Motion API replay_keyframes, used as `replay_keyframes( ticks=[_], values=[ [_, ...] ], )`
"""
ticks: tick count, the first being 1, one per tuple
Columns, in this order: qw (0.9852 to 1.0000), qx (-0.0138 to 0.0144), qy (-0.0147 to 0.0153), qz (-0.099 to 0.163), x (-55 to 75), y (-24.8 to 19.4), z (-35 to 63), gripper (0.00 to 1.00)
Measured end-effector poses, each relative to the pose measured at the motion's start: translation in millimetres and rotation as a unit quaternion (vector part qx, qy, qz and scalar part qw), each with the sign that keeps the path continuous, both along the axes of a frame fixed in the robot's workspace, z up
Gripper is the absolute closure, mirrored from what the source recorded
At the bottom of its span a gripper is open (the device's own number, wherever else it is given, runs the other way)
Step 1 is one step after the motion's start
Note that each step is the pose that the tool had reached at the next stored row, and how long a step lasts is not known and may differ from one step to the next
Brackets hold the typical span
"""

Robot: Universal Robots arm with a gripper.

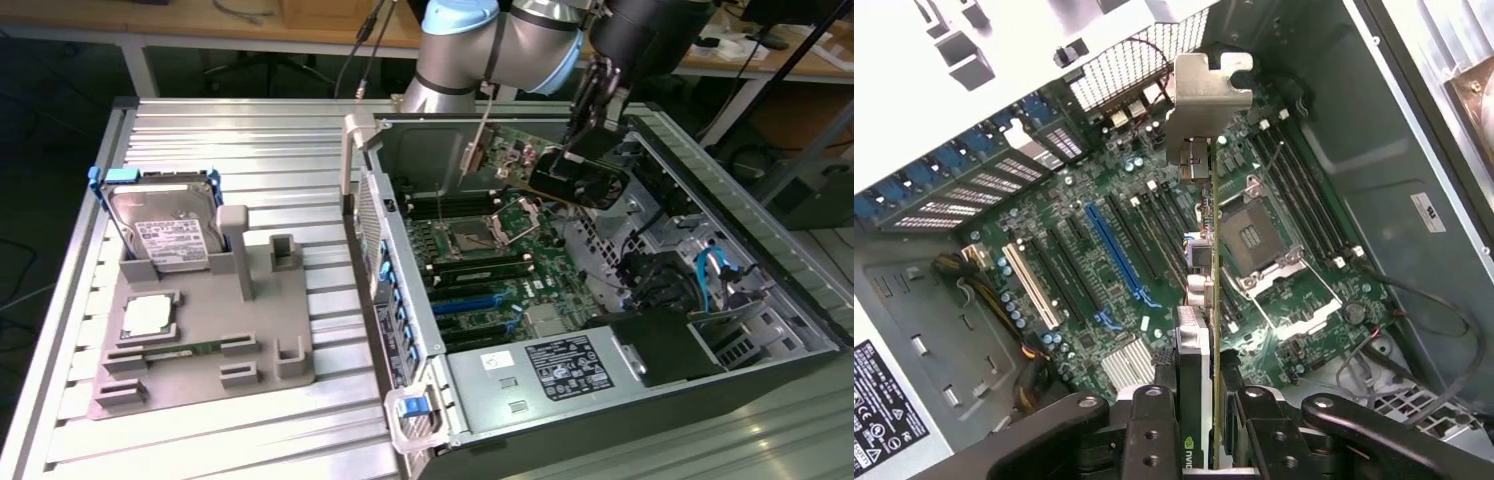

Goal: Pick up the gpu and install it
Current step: 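Insert the gpu into the slot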

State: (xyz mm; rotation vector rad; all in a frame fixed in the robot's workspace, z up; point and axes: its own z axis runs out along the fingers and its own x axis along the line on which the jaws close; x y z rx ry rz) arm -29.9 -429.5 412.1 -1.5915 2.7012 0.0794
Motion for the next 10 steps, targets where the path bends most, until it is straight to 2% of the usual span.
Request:
replay_keyframes(
  ticks=[10],
  values=[
    [0.9991, 0.0000, 0.0000, 0.042, 0.0, 0.4, 0.0, 0.73]
  ],
)
